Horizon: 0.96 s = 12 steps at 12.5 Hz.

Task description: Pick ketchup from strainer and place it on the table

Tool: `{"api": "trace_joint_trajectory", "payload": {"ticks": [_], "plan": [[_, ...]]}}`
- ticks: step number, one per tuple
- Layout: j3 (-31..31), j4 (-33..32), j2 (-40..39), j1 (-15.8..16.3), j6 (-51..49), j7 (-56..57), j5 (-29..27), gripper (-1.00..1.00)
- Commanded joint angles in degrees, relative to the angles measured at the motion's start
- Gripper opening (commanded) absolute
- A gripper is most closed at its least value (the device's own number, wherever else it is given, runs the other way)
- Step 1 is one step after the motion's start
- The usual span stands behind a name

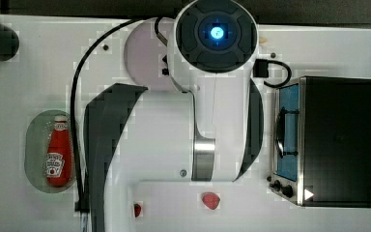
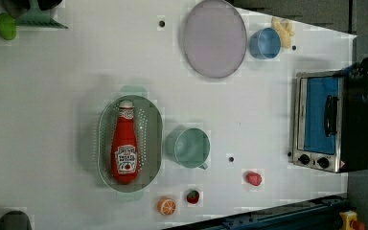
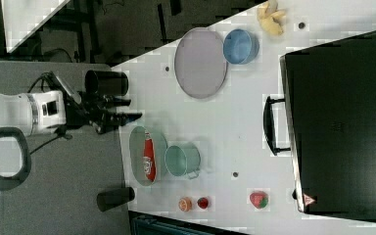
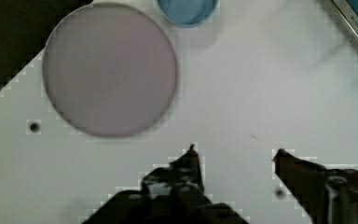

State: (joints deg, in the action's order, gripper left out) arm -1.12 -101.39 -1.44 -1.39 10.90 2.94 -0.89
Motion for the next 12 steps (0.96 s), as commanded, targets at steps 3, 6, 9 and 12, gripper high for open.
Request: {"api": "trace_joint_trajectory", "payload": {"ticks": [3, 6, 9, 12], "plan": [[-3.28, -3.93, 14.68, -5.72, -11.74, -4.12, -1.06, 1.00], [-7.57, -3.95, 13.23, -4.47, -8.02, -4.12, -1.07, 1.00], [-14.01, -3.97, 11.01, -3.32, -5.79, -4.13, -1.07, 1.00], [-21.54, -4.02, 8.21, -2.59, -5.12, -4.26, -1.02, 1.00]]}}
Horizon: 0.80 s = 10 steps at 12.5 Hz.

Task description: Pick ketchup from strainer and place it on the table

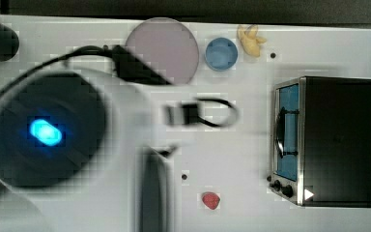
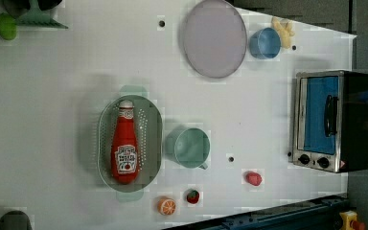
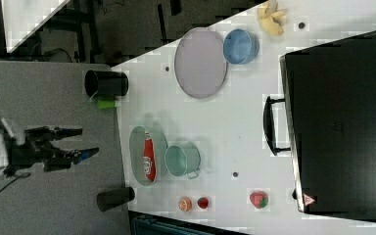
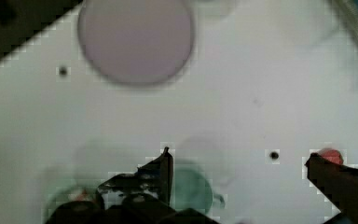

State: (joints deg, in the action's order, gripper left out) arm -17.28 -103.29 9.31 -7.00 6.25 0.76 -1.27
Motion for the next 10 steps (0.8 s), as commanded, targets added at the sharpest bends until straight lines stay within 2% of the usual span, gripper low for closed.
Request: {"api": "trace_joint_trajectory", "payload": {"ticks": [1, 6, 10], "plan": [[-7.95, -2.17, -3.49, 3.14, -0.35, -2.24, -0.59, 1.00], [-19.95, -3.63, -8.55, 4.05, 2.25, -2.39, -0.59, 1.00], [-26.38, -10.49, -12.52, 4.50, 14.99, -2.45, -0.49, 1.00]]}}
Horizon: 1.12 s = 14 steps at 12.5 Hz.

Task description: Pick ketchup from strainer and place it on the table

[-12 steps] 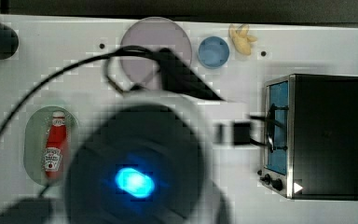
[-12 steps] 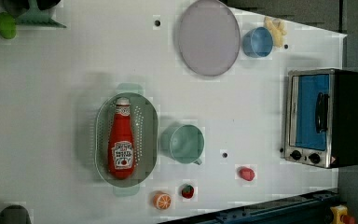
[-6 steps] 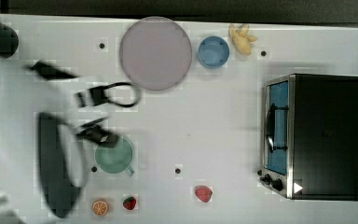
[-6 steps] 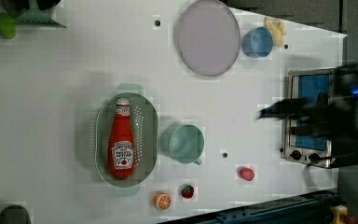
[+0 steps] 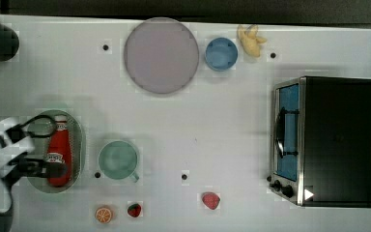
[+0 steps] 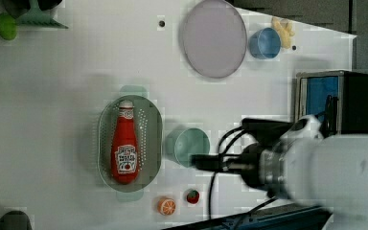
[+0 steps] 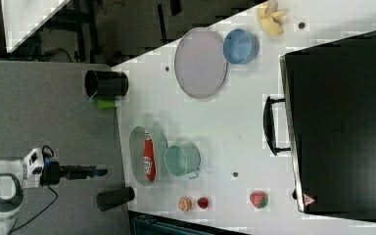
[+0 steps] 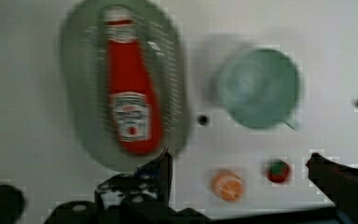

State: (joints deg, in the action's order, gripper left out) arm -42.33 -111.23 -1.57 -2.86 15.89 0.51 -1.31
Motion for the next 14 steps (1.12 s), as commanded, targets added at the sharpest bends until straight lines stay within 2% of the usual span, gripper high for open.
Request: {"api": "trace_joint_trajectory", "payload": {"ticks": [1, 7, 14], "plan": [[-2.27, -4.96, -2.58, 0.46, 10.06, -2.22, -0.22, 1.00], [-2.99, -17.63, -9.86, 1.48, 34.32, -4.22, 7.04, 1.00], [-1.80, -18.85, -24.10, 2.31, 45.95, -10.58, 14.26, 1.00]]}}
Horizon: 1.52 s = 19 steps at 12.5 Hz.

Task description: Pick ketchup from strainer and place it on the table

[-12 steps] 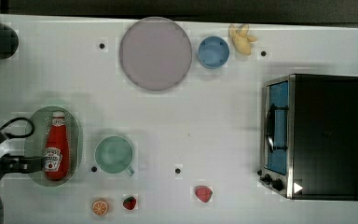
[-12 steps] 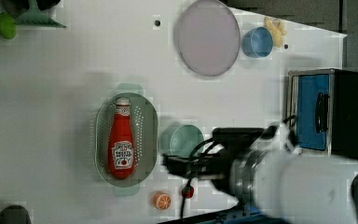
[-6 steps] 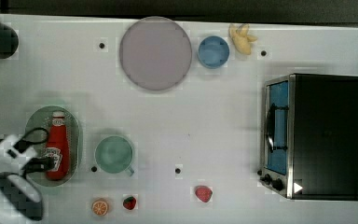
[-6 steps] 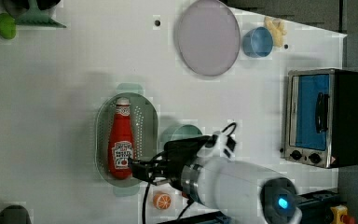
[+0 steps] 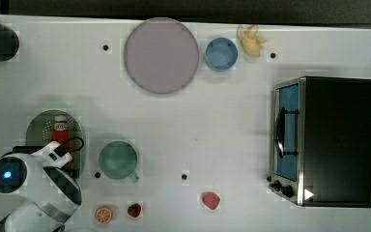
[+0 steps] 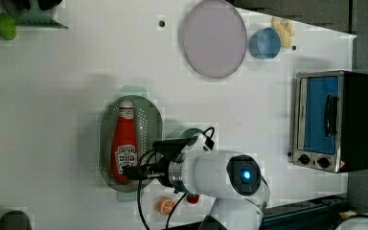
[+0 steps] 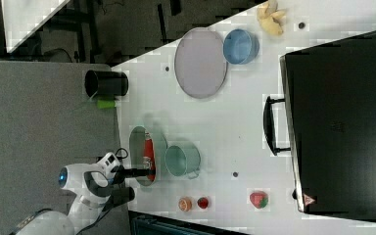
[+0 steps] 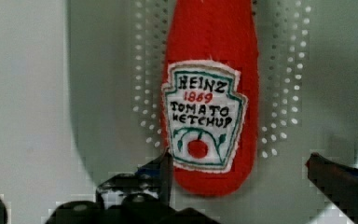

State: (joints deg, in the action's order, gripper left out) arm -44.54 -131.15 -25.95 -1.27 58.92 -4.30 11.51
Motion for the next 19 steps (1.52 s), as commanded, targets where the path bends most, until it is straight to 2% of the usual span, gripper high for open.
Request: {"api": "trace_joint_trajectory", "payload": {"ticks": [1, 4, 6, 7, 10, 13, 16, 19], "plan": [[1.03, 1.14, -1.09, 1.14, 3.64, -7.45, 3.24, 1.00], [3.64, 1.50, -3.95, 2.78, 5.38, -10.73, 8.45, 1.00], [5.51, 2.59, -5.45, 4.25, 5.73, -11.34, 9.46, 1.00], [6.45, 3.20, -6.16, 5.17, 5.75, -11.35, 9.54, 0.91], [8.18, 4.77, -7.54, 7.30, 6.37, -11.71, 9.53, 0.23], [7.62, 4.56, -5.23, 7.11, 5.99, -11.70, 9.51, 0.22], [5.23, 3.14, 1.06, 5.79, 3.49, -11.71, 7.64, 0.22], [2.48, 3.75, 8.80, 3.66, -6.14, -11.61, -0.52, 0.22]]}}
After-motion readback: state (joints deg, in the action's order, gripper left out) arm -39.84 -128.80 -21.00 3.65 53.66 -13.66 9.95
